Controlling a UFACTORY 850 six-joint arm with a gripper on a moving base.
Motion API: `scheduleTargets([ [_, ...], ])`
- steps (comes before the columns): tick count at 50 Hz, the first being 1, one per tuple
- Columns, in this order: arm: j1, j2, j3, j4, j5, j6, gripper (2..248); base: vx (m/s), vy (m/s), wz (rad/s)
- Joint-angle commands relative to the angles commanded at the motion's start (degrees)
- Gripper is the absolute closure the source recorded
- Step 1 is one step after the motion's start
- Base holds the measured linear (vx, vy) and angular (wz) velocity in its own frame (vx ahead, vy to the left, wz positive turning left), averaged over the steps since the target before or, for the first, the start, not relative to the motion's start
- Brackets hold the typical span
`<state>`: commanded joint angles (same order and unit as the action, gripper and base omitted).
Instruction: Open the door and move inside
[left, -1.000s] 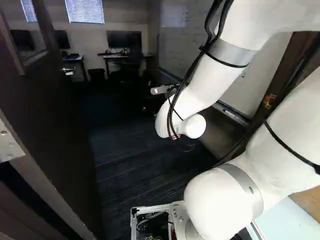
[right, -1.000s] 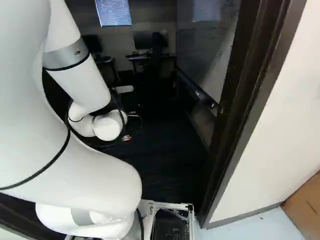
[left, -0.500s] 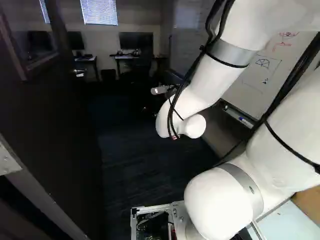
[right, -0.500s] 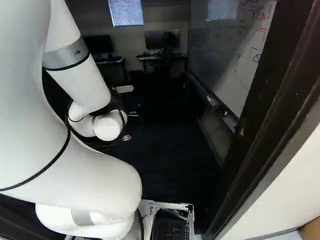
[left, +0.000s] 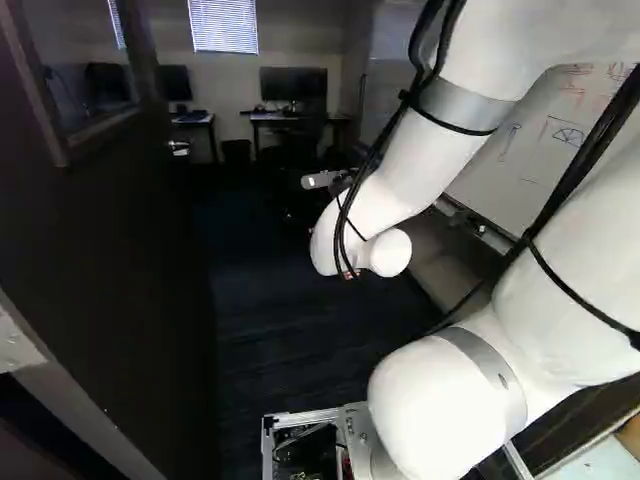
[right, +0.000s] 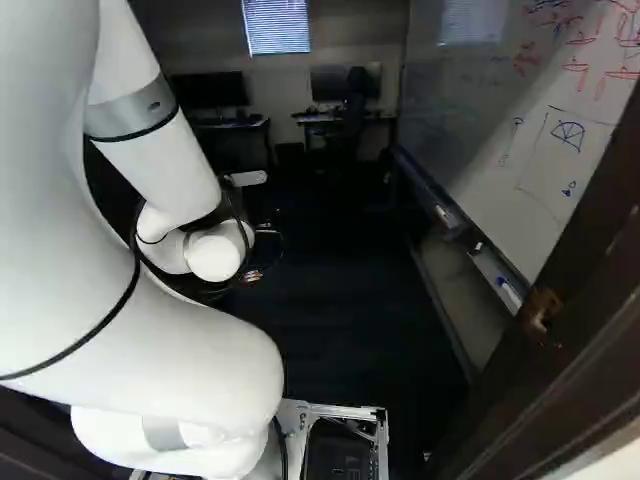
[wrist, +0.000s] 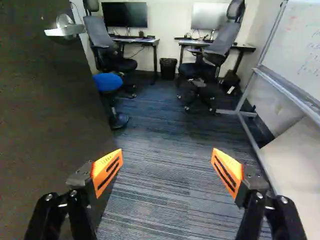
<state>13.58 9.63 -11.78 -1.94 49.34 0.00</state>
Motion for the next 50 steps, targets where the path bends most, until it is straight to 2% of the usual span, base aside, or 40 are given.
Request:
scheduleTargets([
  [9,0.00,0.00,0.00,0.00,0.00,0.00,3,0.162,0.036,0.134],
  [50,0.00,0.00,0.00,0.00,0.00,0.00,3,0.164,0.007,0.008],
])
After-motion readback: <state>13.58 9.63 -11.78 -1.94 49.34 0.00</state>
